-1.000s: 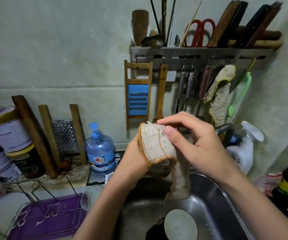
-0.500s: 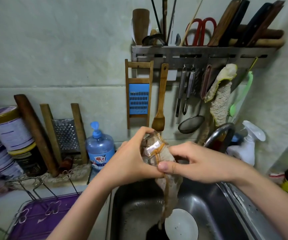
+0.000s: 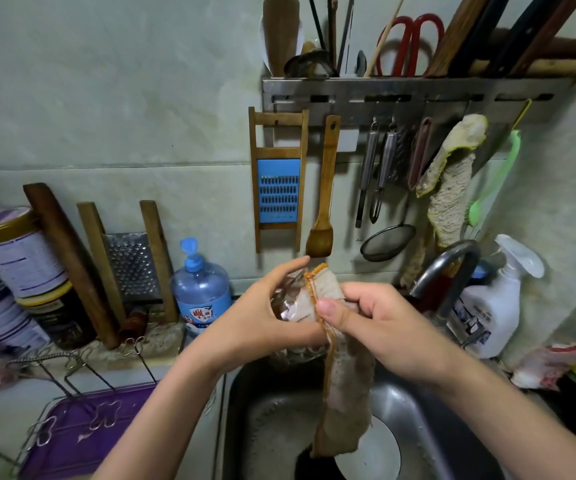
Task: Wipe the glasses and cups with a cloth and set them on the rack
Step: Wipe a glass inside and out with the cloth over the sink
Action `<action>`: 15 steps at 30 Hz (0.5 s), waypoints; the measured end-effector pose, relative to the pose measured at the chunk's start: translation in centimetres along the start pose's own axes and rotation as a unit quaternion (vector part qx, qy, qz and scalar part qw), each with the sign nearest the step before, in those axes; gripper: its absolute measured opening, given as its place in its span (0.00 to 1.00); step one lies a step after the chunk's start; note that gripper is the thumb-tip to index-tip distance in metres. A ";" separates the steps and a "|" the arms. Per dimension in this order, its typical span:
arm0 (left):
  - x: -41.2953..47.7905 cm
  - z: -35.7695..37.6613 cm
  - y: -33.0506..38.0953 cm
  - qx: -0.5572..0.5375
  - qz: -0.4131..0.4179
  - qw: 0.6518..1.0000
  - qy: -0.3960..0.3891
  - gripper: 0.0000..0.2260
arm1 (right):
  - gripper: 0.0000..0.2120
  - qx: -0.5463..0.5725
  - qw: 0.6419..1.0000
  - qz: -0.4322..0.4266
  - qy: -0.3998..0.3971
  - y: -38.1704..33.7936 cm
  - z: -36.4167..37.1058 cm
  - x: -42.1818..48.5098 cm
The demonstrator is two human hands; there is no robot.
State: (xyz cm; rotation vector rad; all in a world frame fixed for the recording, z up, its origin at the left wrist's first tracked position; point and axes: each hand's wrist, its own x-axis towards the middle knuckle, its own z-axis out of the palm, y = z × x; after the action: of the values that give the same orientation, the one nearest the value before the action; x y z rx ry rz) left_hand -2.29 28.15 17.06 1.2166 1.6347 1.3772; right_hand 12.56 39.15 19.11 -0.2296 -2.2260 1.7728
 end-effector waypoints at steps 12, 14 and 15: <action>0.3 4.0 -2.3 -0.208 0.054 0.940 0.267 0.17 | 0.13 0.117 0.993 -0.012 0.032 -0.2 0.6 0.7; 0.8 4.0 -1.6 -0.272 0.033 0.925 0.264 0.20 | 0.09 -0.034 0.997 -0.057 -0.034 0.2 0.5 0.5; 1.0 3.9 -1.3 -0.319 0.005 0.916 0.244 0.20 | 0.08 -0.140 0.985 -0.090 -0.053 0.5 0.3 0.5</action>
State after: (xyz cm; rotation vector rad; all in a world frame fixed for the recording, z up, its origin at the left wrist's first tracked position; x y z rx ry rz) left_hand 0.62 30.44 15.01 0.5169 1.2869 2.1194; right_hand 12.01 39.18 18.63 0.0103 -2.4811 1.4089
